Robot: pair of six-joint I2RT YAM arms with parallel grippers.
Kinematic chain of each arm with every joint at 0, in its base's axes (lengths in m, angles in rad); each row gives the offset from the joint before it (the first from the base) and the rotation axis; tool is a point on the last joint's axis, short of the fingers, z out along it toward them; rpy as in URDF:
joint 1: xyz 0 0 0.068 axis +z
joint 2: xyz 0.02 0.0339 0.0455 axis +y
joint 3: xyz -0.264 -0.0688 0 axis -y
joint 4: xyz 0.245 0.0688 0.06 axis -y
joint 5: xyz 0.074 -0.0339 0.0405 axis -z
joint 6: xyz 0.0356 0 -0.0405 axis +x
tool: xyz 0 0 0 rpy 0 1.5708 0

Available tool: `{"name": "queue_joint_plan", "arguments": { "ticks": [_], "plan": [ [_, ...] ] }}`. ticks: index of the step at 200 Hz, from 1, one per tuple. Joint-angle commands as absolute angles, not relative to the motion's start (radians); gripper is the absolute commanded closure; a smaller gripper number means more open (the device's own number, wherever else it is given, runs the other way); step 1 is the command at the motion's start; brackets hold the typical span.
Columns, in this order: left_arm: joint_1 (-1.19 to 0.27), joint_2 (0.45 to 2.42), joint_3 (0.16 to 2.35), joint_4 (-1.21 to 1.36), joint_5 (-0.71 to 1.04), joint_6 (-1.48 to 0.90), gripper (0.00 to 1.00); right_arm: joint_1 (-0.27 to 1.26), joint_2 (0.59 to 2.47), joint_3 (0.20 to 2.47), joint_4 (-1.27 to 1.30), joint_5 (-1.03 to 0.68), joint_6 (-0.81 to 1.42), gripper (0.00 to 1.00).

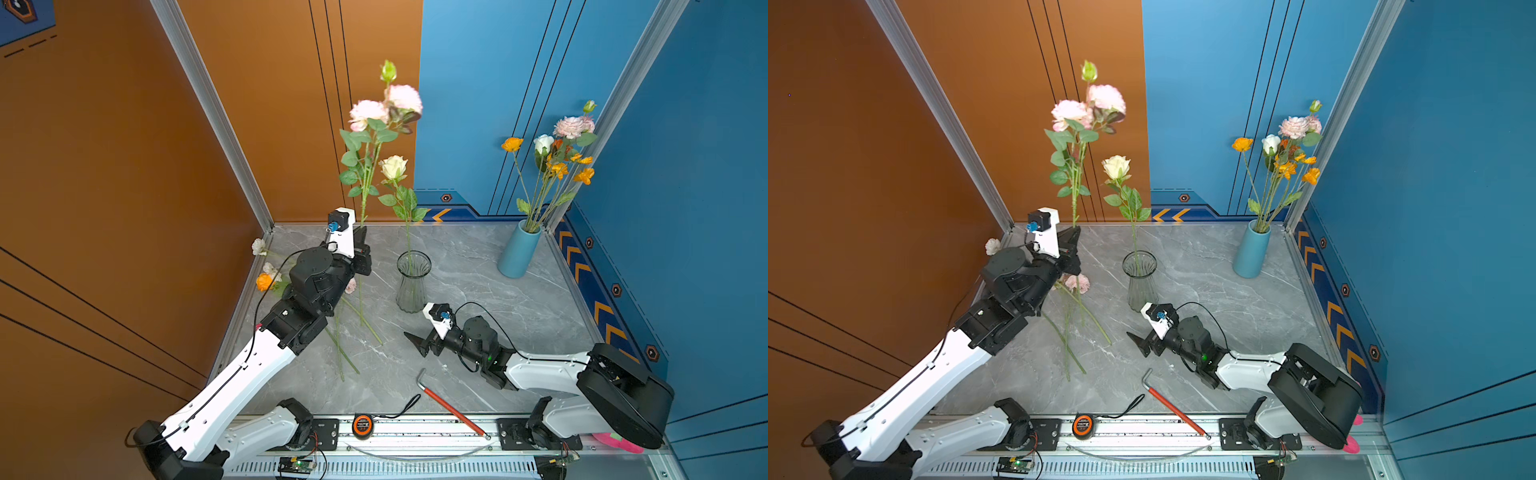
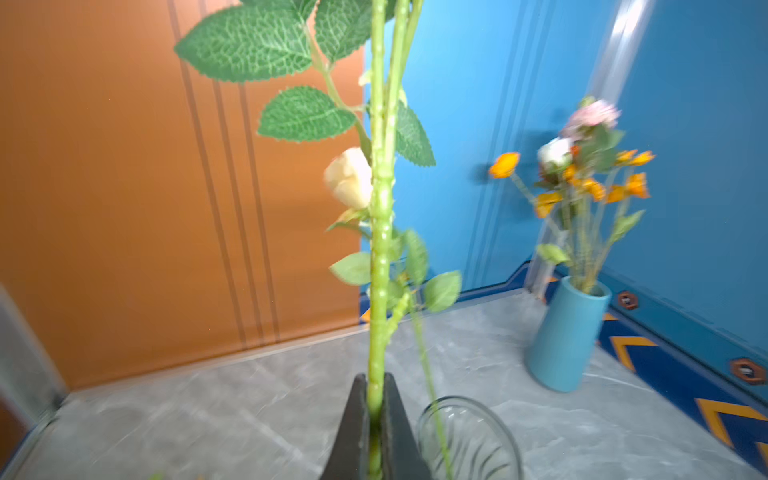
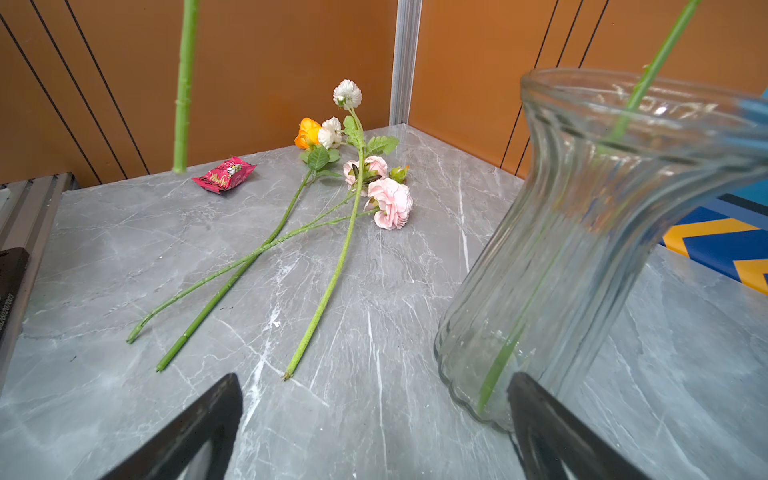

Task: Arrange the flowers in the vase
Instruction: 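Lift the pink roses up above the glass vase with the left gripper, then lower the pink rose stems into the glass vase and open the left gripper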

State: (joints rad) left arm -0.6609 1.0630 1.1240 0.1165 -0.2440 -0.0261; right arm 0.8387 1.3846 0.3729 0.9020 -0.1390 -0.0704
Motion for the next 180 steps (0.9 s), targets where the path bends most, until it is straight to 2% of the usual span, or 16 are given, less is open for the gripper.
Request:
{"name": "queue_joint_plan", "arguments": {
  "ticks": [1, 50, 97, 180],
  "plan": [
    [-0.724, 1.148, 1.196, 0.384, -0.078, 0.121, 1.00, 0.828, 1.370, 0.367, 0.930, -0.169, -0.051, 0.00],
    [-0.741, 1.382, 1.351, 0.616, 0.024, 0.182, 1.00, 0.809, 1.350, 0.350, 0.946, -0.180, -0.040, 0.00],
    [-0.727, 1.516, 1.443, 0.618, 0.007, 0.148, 1.00, 0.793, 1.330, 0.341, 0.943, -0.179, -0.034, 0.00],
    [-0.671, 1.561, 1.285, 0.620, 0.090, 0.105, 1.00, 0.778, 1.285, 0.325, 0.914, -0.147, -0.058, 0.00]
  ]
}}
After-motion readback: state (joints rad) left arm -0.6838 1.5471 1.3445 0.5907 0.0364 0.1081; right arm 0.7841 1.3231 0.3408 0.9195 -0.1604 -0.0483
